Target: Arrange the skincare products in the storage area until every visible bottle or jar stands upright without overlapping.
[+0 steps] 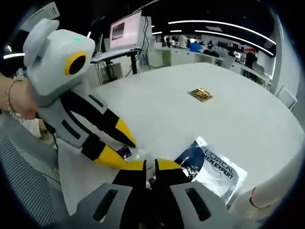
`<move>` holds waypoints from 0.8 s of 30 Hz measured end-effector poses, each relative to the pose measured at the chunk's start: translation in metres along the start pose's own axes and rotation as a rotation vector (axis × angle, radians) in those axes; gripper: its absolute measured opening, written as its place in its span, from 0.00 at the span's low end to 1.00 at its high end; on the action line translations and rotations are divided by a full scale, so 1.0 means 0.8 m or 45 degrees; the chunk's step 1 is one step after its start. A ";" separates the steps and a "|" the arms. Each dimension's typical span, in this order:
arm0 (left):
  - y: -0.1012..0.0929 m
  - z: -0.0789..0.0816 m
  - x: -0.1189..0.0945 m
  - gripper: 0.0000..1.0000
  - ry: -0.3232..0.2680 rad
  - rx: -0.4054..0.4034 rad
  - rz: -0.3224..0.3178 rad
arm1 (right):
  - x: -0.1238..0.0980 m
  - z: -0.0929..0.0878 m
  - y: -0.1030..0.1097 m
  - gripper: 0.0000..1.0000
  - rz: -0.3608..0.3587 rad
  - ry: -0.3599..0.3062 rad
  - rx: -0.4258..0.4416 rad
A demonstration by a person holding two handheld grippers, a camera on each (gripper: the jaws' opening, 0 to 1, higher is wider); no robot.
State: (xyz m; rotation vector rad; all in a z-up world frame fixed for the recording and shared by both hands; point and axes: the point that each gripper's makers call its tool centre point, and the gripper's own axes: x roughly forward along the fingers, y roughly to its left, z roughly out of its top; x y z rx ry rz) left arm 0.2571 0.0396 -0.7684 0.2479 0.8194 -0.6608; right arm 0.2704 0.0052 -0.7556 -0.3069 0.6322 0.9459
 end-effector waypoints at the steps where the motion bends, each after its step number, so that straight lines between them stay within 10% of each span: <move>1: 0.000 0.000 -0.001 0.19 -0.002 -0.007 0.001 | -0.001 0.000 -0.001 0.07 -0.003 -0.001 0.004; 24: 0.000 0.011 -0.015 0.27 -0.038 -0.046 0.013 | -0.021 0.011 0.007 0.23 0.023 -0.047 0.009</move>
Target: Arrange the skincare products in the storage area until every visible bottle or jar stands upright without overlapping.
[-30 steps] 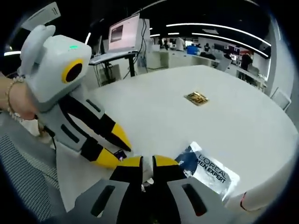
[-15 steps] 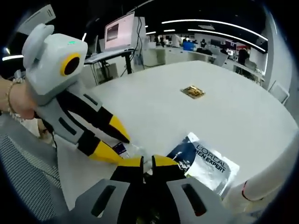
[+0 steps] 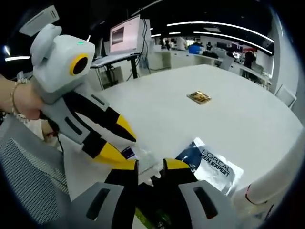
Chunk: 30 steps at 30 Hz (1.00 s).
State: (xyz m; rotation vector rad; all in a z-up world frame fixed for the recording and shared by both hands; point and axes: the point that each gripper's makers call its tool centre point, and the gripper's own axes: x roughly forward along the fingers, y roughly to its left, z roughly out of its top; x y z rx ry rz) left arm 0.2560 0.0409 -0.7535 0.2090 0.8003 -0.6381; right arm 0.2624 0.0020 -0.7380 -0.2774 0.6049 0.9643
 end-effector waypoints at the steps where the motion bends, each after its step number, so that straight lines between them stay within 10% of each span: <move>1: 0.000 0.001 -0.002 0.27 -0.002 0.001 0.001 | -0.002 0.001 0.001 0.25 0.001 -0.003 -0.003; 30: -0.024 -0.005 -0.064 0.55 -0.039 -0.034 0.038 | -0.093 0.011 0.037 0.57 -0.019 -0.181 0.024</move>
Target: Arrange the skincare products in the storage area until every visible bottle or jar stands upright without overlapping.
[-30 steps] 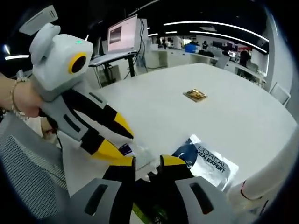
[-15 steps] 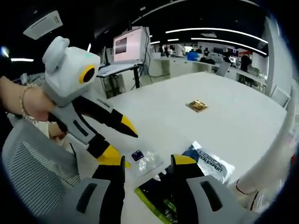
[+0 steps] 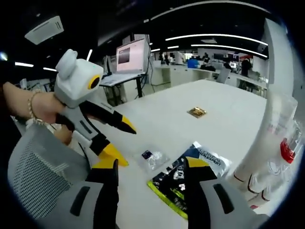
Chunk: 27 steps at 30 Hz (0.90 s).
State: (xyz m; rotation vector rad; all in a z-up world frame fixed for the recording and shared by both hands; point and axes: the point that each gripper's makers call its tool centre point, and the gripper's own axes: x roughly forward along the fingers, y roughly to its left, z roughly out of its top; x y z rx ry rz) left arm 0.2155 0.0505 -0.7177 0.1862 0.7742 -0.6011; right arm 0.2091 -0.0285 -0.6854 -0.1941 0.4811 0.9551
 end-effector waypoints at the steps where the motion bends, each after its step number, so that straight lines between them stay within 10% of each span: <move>1: -0.001 0.000 -0.001 0.55 -0.002 0.002 -0.002 | -0.005 0.000 0.000 0.58 -0.007 -0.003 0.004; 27: -0.005 0.012 -0.069 0.72 -0.163 -0.178 0.022 | -0.124 -0.023 -0.060 0.87 -0.227 -0.047 0.141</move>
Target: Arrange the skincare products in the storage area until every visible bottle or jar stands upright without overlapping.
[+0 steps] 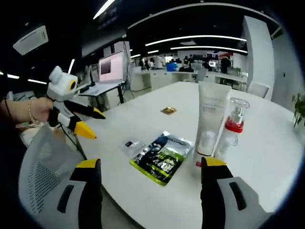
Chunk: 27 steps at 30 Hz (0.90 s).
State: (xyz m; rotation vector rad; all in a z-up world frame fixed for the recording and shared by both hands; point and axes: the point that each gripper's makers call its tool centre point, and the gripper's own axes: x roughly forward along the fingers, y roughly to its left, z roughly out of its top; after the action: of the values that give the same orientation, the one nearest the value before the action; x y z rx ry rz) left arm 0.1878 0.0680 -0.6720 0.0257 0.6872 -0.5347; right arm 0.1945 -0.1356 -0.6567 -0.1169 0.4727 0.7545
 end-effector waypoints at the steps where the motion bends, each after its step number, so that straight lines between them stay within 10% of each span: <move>1: 0.000 -0.001 -0.001 0.73 -0.004 -0.002 0.000 | -0.004 -0.001 -0.005 0.87 -0.011 0.000 0.008; 27: -0.018 -0.013 -0.019 0.85 0.014 -0.075 -0.012 | -0.037 -0.011 -0.053 0.99 -0.077 -0.043 0.109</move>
State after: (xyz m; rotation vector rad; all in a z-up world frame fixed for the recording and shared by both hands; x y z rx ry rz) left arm 0.1652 0.0641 -0.6685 -0.0299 0.7141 -0.5233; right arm 0.2016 -0.1871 -0.6538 -0.0385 0.4665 0.6753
